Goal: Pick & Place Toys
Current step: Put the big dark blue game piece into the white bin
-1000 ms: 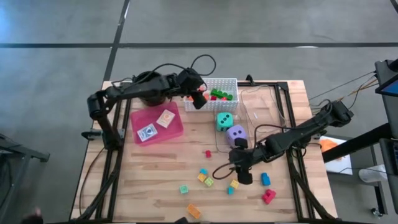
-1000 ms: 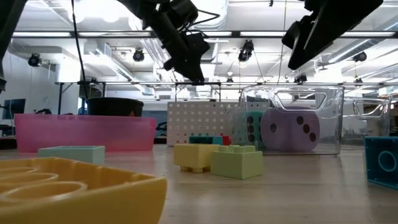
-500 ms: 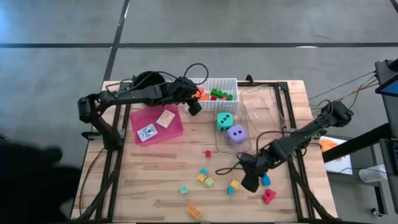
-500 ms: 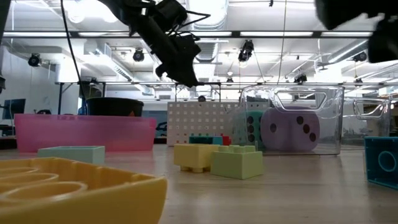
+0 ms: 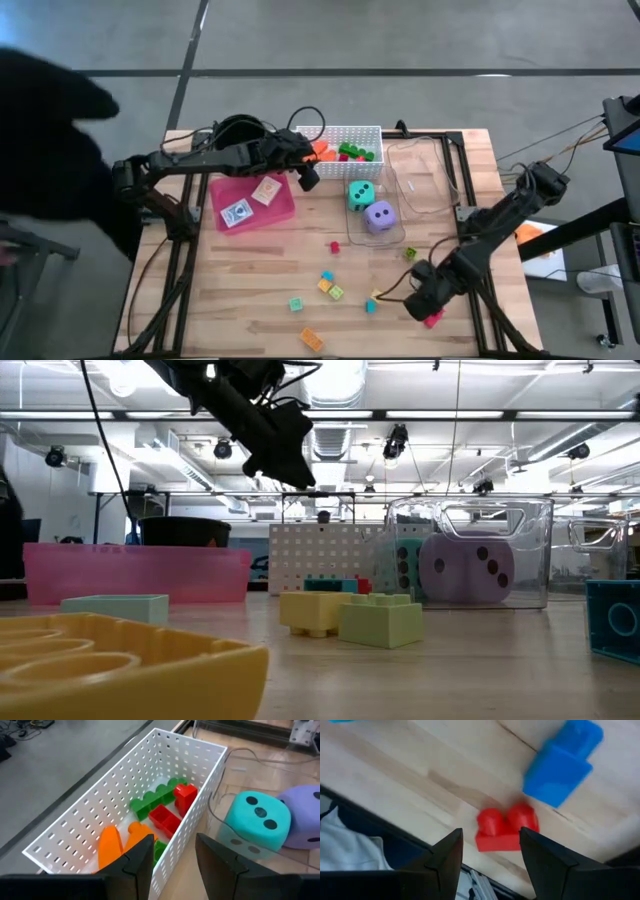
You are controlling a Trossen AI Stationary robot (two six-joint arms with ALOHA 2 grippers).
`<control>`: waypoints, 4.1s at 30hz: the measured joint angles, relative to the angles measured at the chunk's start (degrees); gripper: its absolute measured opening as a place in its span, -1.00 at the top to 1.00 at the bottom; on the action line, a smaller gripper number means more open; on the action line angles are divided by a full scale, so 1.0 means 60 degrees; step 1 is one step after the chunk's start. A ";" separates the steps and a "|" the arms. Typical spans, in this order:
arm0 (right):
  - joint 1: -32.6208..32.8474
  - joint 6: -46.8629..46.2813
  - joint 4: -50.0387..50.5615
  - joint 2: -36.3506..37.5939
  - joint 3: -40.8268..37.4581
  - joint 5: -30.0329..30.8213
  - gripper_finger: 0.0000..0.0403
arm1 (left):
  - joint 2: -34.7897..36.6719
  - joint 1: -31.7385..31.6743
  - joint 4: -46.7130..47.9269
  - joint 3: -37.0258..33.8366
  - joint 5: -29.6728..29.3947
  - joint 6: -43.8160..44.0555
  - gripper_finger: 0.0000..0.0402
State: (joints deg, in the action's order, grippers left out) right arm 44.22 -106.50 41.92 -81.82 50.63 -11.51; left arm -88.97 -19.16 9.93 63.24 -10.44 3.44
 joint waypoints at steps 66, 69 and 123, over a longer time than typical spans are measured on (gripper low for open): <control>0.0128 -0.2053 0.0994 -0.0627 -0.0303 0.1052 0.03 | -0.0004 0.0000 0.0056 0.0007 -0.0004 -0.0069 0.26; 0.0128 -0.1817 0.0979 -0.0623 -0.0247 0.1228 0.03 | -0.0004 0.0000 0.0059 0.0007 -0.0004 -0.0069 0.26; 0.0128 -0.1751 0.0714 -0.1742 0.0405 0.1415 0.03 | -0.0007 0.0000 0.0099 0.0010 -0.0001 -0.0066 0.26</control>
State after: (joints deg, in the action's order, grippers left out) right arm 44.99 -117.01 46.21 -92.27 53.06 -3.02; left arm -89.01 -19.16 10.52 63.30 -10.44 3.05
